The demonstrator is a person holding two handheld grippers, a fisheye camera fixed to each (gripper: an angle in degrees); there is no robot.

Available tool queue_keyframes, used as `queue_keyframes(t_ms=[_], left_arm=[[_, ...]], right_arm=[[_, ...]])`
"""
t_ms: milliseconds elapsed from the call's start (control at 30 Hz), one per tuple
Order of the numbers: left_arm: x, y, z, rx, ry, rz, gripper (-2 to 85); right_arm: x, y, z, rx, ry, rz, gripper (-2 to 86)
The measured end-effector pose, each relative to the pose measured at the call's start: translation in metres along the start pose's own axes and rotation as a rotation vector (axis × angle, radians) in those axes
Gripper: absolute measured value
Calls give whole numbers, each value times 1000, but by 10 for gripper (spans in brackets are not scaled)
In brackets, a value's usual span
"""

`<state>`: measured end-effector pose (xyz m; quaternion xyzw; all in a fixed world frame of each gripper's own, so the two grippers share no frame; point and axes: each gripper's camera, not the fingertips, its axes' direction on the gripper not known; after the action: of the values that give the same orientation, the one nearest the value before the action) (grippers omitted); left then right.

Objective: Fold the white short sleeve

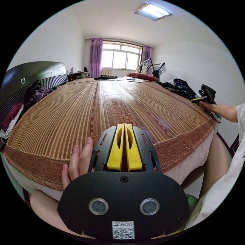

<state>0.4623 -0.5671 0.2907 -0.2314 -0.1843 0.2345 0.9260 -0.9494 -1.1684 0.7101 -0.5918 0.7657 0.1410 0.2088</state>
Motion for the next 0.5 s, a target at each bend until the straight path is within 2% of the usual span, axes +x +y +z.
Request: queue_keyframes(t_ms=[400,500], left_arm=[[15,19,72,0,-5,0,2],[22,24,97,9,0,-1,2]], right_arm=[[-50,-5,-12,-4,26,-18,-9],[-77,-7,-15,-5,88,-62,-9]])
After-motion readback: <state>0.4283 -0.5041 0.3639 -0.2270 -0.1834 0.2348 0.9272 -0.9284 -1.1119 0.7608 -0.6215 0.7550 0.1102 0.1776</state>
